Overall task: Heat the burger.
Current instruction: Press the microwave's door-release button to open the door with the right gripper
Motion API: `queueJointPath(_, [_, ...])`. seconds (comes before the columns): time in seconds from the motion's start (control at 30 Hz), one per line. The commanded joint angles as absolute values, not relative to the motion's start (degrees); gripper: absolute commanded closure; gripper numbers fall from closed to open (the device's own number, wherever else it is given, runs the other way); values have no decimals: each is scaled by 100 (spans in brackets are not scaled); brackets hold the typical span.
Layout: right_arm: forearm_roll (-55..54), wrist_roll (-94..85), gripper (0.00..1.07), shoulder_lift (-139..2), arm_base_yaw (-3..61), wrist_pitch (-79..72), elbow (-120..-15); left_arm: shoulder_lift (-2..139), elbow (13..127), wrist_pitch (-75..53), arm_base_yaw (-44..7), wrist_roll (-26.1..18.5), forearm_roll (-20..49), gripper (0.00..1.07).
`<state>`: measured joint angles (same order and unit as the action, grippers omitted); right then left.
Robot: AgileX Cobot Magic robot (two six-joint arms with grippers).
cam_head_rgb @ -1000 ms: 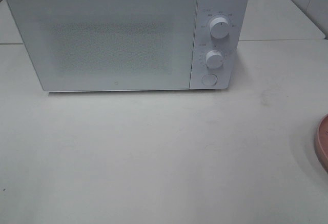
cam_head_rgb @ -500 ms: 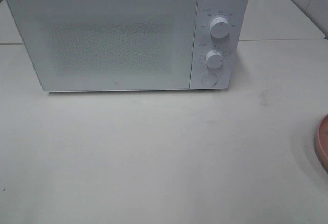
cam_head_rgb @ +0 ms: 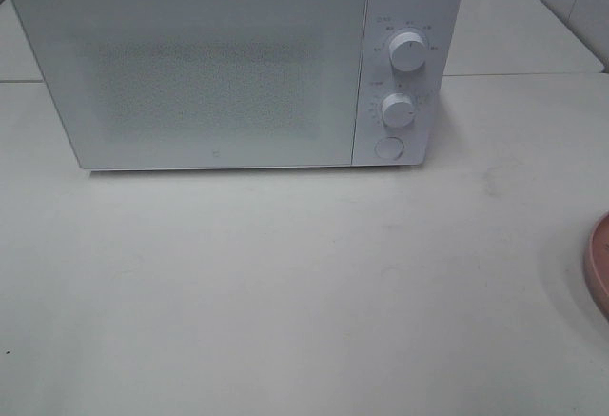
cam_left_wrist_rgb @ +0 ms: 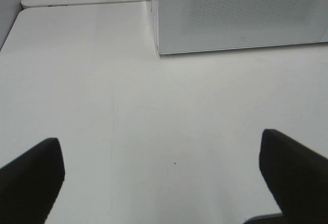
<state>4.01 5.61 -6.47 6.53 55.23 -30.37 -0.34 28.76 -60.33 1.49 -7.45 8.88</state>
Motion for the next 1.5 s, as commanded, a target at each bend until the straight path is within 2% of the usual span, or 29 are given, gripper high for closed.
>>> queueJointPath(0.03, [401, 539, 32, -928, 625, 5225, -3060, -172, 2853, -5953, 155, -739, 894, 9])
queueJointPath(0.7, [384, 539, 32, -2458, 625, 3415, -2630, -172, 2853, -5953, 155, -739, 894, 9])
queueJointPath(1.5, [384, 539, 32, -4790, 625, 264, -2137, -172, 2853, -5953, 155, -739, 894, 9])
